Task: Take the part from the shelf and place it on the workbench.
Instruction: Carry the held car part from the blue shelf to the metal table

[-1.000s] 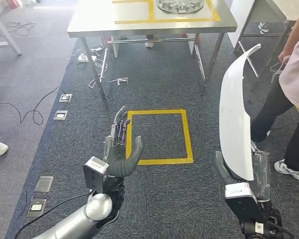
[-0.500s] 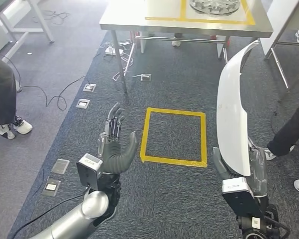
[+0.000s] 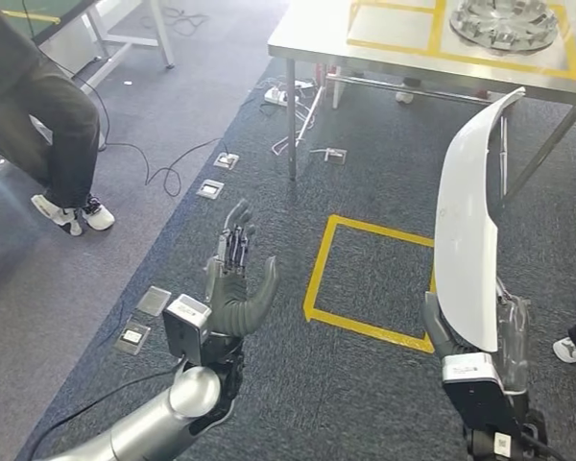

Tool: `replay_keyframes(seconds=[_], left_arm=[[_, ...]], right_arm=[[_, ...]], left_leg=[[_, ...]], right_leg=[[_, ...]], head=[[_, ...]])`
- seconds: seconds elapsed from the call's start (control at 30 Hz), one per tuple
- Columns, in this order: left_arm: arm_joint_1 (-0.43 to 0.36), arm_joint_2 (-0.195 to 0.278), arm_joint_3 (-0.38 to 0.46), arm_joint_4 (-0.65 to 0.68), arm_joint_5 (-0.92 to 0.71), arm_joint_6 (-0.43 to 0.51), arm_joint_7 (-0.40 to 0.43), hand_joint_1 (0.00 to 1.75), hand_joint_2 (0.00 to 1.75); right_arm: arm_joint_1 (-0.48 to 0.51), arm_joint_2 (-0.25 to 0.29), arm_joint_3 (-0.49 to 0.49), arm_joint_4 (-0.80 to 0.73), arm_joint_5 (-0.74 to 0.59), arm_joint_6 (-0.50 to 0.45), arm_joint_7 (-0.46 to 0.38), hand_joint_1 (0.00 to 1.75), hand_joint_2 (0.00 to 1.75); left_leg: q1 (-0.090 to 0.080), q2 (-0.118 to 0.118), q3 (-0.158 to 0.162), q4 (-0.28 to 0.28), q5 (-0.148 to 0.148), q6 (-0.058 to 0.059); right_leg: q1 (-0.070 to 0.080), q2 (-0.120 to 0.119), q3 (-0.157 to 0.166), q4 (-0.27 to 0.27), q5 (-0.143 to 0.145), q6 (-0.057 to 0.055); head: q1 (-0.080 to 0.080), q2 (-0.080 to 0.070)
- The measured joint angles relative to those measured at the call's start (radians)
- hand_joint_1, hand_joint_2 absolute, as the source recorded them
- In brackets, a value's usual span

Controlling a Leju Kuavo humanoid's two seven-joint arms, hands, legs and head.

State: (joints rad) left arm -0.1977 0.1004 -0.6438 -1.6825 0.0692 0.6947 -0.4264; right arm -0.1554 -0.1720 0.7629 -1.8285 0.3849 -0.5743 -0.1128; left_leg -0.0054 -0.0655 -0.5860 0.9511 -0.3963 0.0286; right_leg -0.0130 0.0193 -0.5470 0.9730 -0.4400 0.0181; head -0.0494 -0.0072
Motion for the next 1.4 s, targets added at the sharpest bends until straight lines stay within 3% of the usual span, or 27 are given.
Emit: replay_keyframes(seconds=[0.07, 0.2, 0.37, 0.63, 1.07, 1.2, 1.27, 1.33, 1.37, 1.4], left_arm=[[0.001, 0.000, -0.001, 0.001, 0.004, 0.000, 0.000, 0.00, 1.75], [0.002, 0.002, -0.001, 0.002, 0.017, 0.000, -0.002, 0.00, 1.75], [0.002, 0.002, -0.001, 0.002, 0.022, -0.001, -0.005, 0.00, 1.75], [0.004, 0.002, -0.001, 0.002, 0.012, -0.001, -0.011, 0.00, 1.75], [0.005, 0.002, -0.001, 0.002, 0.010, -0.001, -0.005, 0.00, 1.75], [0.005, 0.002, -0.001, 0.002, 0.008, -0.001, -0.004, 0.00, 1.75], [0.005, 0.002, -0.001, 0.002, 0.006, -0.001, -0.004, 0.00, 1.75], [0.008, 0.002, -0.001, 0.002, 0.004, -0.001, -0.003, 0.00, 1.75], [0.011, 0.002, -0.001, 0.002, 0.002, -0.001, -0.002, 0.00, 1.75], [0.015, 0.002, -0.001, 0.002, 0.000, -0.001, -0.001, 0.00, 1.75]], right_arm=[[0.000, 0.000, 0.000, 0.000, -0.009, 0.001, -0.001, 1.75, 1.75], [-0.001, 0.000, 0.000, 0.000, -0.017, 0.003, -0.004, 1.75, 1.75], [-0.001, 0.000, 0.000, 0.000, -0.020, 0.005, -0.006, 1.75, 1.75], [-0.001, 0.000, 0.000, 0.000, -0.023, 0.012, -0.009, 1.75, 1.75], [-0.002, 0.000, 0.000, 0.001, -0.023, 0.015, -0.012, 1.75, 1.75], [-0.003, 0.000, -0.001, 0.000, -0.023, 0.016, -0.013, 1.75, 1.75], [-0.006, 0.000, -0.001, 0.000, -0.024, 0.016, -0.015, 1.75, 1.75], [-0.007, 0.000, -0.001, 0.001, -0.027, 0.019, -0.017, 1.75, 1.75], [-0.005, 0.000, -0.001, 0.002, -0.028, 0.021, -0.018, 1.75, 1.75], [-0.004, 0.000, -0.001, 0.002, -0.029, 0.023, -0.019, 1.75, 1.75]], left_leg=[[-0.001, -0.002, -0.005, 0.002, 0.001, -0.004], [0.001, 0.000, -0.004, -0.001, 0.001, 0.002], [0.003, 0.001, -0.001, -0.010, 0.006, -0.008], [0.004, 0.001, 0.000, -0.011, 0.006, -0.015], [0.002, 0.001, 0.000, -0.011, 0.005, -0.014], [0.007, 0.003, 0.019, -0.041, 0.010, 0.007], [0.018, 0.008, 0.043, -0.072, 0.017, 0.013], [0.020, 0.011, 0.052, -0.076, 0.013, 0.012], [0.023, 0.012, 0.055, -0.075, 0.009, 0.008], [0.026, 0.011, 0.058, -0.071, 0.004, 0.003]], right_leg=[[0.001, 0.003, 0.011, -0.019, -0.002, -0.002], [0.004, 0.005, 0.012, -0.023, 0.000, -0.001], [0.006, 0.005, 0.011, -0.023, 0.000, -0.008], [0.006, 0.005, 0.011, -0.022, 0.000, -0.010], [0.004, 0.005, 0.013, -0.025, 0.000, -0.009], [0.001, 0.004, 0.019, -0.039, 0.000, 0.006], [0.004, -0.001, -0.011, 0.027, -0.035, 0.013], [-0.003, -0.005, -0.081, 0.166, -0.092, 0.022], [-0.009, -0.007, -0.113, 0.221, -0.106, 0.028], [-0.015, -0.008, -0.128, 0.242, -0.101, 0.035]], head=[[-0.001, 0.000], [-0.008, 0.000], [-0.009, 0.000], [-0.008, 0.000], [-0.008, 0.000], [-0.010, 0.000], [-0.005, 0.000], [0.002, 0.000], [0.003, 0.000], [0.003, 0.000]])
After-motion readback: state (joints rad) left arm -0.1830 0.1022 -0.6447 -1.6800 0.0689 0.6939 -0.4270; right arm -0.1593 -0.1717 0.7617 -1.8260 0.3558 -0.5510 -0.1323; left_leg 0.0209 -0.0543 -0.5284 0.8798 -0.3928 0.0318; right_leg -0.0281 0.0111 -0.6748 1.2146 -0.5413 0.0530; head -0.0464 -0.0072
